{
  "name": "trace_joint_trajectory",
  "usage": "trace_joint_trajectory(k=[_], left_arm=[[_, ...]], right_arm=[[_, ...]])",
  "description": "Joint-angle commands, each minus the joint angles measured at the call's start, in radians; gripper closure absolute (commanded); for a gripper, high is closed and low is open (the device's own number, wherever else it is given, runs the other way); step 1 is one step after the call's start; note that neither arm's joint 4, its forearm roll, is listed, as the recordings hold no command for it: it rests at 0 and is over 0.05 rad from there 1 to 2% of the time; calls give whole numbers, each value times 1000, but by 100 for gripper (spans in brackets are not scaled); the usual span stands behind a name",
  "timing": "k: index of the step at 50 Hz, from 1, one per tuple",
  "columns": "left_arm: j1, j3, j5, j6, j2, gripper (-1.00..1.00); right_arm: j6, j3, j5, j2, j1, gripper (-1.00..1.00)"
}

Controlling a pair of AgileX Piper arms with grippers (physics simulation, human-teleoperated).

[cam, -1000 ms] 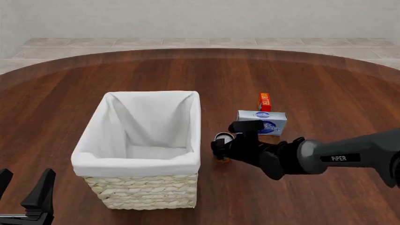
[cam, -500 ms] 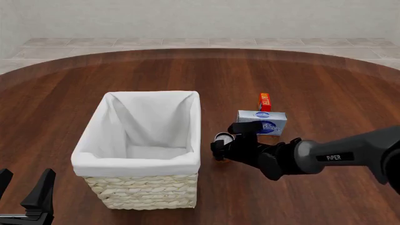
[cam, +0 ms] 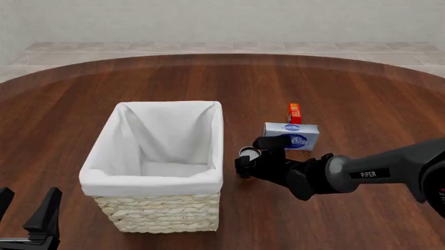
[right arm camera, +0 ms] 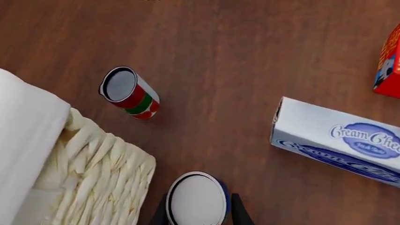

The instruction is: Pick up the alphabet soup and put it in the basket.

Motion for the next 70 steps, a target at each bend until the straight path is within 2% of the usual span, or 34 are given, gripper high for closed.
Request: trace_joint_trajectory(k=[1,35,40,70], left_arm=[[0,0,0,0,0,-100],[0,0,0,0,0,-100],[0,0,0,0,0,-100],[0,0,0,0,0,-100]], right_arm=[[7,8,-7,0,3,100],[-12,49,-9,-56,1,100],[-44,49,4,-72,-10,100],[-143,29,147,-220,-14,100]])
